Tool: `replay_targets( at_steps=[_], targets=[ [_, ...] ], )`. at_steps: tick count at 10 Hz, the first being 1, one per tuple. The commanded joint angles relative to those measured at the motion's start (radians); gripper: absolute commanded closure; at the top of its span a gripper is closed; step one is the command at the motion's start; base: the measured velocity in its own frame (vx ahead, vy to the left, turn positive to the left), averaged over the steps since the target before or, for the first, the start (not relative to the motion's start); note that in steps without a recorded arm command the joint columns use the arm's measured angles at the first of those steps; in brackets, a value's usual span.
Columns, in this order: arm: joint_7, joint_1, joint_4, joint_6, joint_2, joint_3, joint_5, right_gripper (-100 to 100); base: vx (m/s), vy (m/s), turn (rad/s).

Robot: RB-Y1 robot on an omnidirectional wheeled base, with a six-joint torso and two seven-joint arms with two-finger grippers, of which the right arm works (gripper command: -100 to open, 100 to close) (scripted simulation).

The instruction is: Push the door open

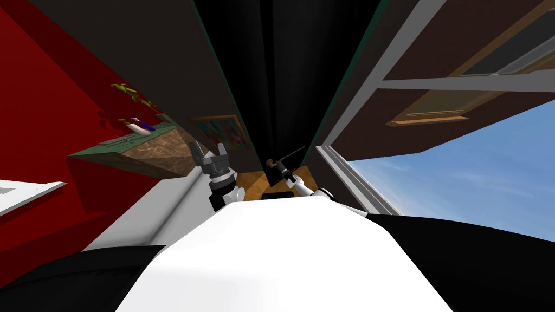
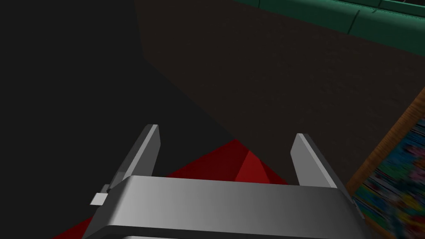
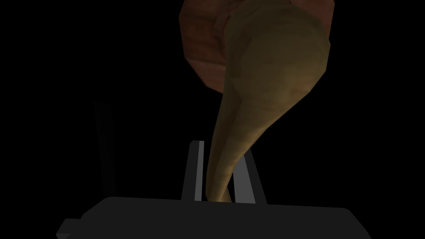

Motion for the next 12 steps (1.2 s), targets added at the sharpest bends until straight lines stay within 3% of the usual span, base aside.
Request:
replay_targets(
  at_steps=[1,4,9,10,12],
  targets=[
    [0.000,0.000,0.000,0.000,0.000,0.000,0.000,100,-0.065,-0.100,0.026],
    [-0.055,0.014,0.009,-0.049,-0.068,0.008,-0.001,100,-0.117,-0.154,0.261],
    [-0.121,0.028,0.019,-0.110,-0.148,0.016,-0.003,100,-0.134,-0.116,0.189],
    [-0.146,0.033,0.022,-0.133,-0.178,0.019,-0.004,100,-0.144,-0.122,0.299],
    [-0.172,0.038,0.026,-0.157,-0.210,0.022,-0.004,100,-0.136,-0.112,0.225]
  ],
)
